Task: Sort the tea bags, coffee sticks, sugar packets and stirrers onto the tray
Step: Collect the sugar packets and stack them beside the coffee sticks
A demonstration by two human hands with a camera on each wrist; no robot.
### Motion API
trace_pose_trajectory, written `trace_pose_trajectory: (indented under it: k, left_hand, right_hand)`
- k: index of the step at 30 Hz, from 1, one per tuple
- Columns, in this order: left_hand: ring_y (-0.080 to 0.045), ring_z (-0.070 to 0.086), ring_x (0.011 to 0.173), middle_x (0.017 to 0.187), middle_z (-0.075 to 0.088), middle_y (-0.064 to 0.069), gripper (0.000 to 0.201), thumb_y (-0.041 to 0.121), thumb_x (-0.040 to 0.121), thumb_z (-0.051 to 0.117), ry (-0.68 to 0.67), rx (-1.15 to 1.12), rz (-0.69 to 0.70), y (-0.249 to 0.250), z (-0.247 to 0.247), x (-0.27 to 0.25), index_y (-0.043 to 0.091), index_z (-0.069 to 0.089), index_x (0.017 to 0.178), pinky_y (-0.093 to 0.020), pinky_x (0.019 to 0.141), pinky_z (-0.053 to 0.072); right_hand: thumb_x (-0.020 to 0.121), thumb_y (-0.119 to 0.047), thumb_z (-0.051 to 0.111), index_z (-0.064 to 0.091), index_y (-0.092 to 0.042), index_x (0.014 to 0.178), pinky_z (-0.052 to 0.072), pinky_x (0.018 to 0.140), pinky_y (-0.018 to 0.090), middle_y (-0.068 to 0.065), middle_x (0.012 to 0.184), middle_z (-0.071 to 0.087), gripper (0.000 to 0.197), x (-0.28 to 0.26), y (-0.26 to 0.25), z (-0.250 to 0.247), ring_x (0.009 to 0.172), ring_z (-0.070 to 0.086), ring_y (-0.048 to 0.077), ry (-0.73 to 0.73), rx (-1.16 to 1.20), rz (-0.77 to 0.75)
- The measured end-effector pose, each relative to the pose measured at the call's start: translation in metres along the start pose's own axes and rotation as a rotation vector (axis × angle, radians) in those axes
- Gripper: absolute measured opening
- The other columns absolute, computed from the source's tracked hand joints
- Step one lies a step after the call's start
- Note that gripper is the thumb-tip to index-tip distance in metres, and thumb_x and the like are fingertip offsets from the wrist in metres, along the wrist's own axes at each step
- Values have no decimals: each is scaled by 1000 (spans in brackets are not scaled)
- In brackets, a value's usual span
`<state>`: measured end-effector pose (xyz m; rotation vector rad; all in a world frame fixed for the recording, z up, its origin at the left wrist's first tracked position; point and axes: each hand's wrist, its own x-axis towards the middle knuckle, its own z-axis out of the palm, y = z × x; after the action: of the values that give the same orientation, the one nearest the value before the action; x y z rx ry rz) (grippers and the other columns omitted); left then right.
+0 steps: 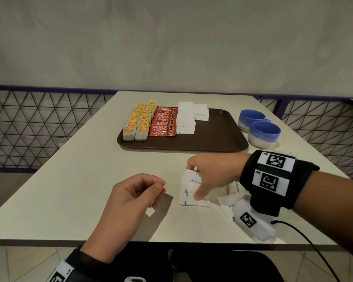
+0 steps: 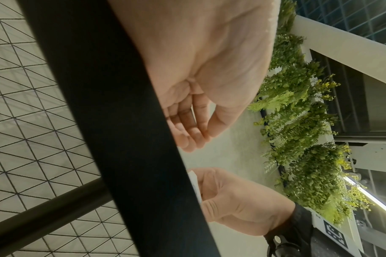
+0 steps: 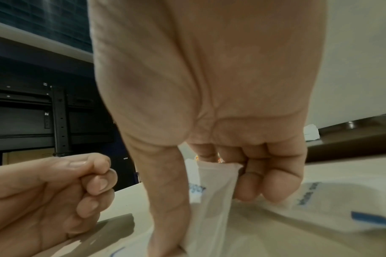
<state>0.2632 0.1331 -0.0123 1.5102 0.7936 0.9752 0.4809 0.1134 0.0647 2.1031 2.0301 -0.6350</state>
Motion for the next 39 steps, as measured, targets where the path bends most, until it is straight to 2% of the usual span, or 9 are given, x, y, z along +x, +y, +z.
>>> trace_pose_trajectory:
  k: [3, 6, 11, 16, 19, 22, 27, 33, 39]
  left_hand:
    - [-20, 61, 67, 77, 69, -17, 17, 4, 94, 64, -9, -22, -5, -1, 0, 0, 12, 78, 89, -30, 68, 53]
    - [-21, 61, 64, 75, 70, -15, 9, 4, 90, 70, -20, -121, -43, 2, 1, -2, 10, 76, 93, -24, 64, 54]
    - [-24, 67, 71, 87, 73, -13, 27, 31, 77, 87, -144, -1, 28, 0, 1, 0, 18, 77, 99, -26, 65, 56]
    - [-22, 64, 67, 80, 72, -21, 7, 13, 81, 75, -142, -69, -21, 5, 1, -1, 9, 78, 86, -23, 61, 53]
    - [-29, 64, 73, 86, 73, -24, 10, 16, 83, 76, -116, -58, -6, 3, -1, 1, 9, 78, 90, -38, 69, 53]
    - [-35, 70, 84, 93, 76, -20, 16, 13, 85, 77, -117, -97, -18, 1, -2, 1, 11, 76, 101, -48, 79, 57]
    - [-32, 73, 82, 95, 76, -21, 35, -6, 89, 66, -113, -120, -74, 1, -2, 2, 13, 67, 119, -33, 77, 58]
    - [-35, 73, 86, 92, 77, -18, 39, -4, 85, 72, -64, -94, -67, 2, -2, 1, 15, 66, 119, -37, 82, 59]
    - [-47, 69, 93, 96, 77, -17, 42, -7, 83, 73, -80, -91, -74, 4, -1, 0, 13, 67, 119, -50, 92, 56]
  right_hand:
    - [83, -31, 83, 59, -22, 86, 40, 58, 24, -6, 82, 59, 25, -5, -2, 2, 70, 54, 13, 53, 4, -56]
    - [86, -28, 79, 53, -30, 78, 42, 59, 27, -8, 82, 58, 28, -18, -7, 6, 72, 58, 12, 191, 109, -119]
    - [87, -12, 78, 60, -27, 92, 60, 52, 38, 9, 87, 72, 24, -50, -27, 37, 69, 75, 28, 173, 764, -223]
    - [85, -16, 80, 63, -30, 97, 54, 56, 44, 19, 78, 71, 26, -39, -34, 84, 55, 60, 27, 325, 1122, -176]
    - [91, -16, 76, 69, -26, 93, 51, 57, 42, 15, 68, 66, 12, -28, -36, 100, 53, 57, 29, 433, 1359, -160]
    - [94, -15, 73, 72, -21, 93, 50, 56, 41, 14, 62, 65, 7, -22, -33, 104, 50, 57, 30, 500, 1414, -156]
    - [96, -11, 69, 69, -14, 102, 53, 60, 44, 15, 68, 68, 7, -19, -30, 106, 55, 62, 31, 563, 1459, -120]
    - [96, -1, 65, 65, -17, 113, 55, 62, 42, 9, 84, 74, 23, -20, -32, 109, 60, 66, 29, 606, 1481, -132]
    - [95, -5, 67, 67, -18, 112, 52, 61, 39, 10, 81, 73, 21, -21, -31, 111, 61, 66, 28, 639, 1475, -131]
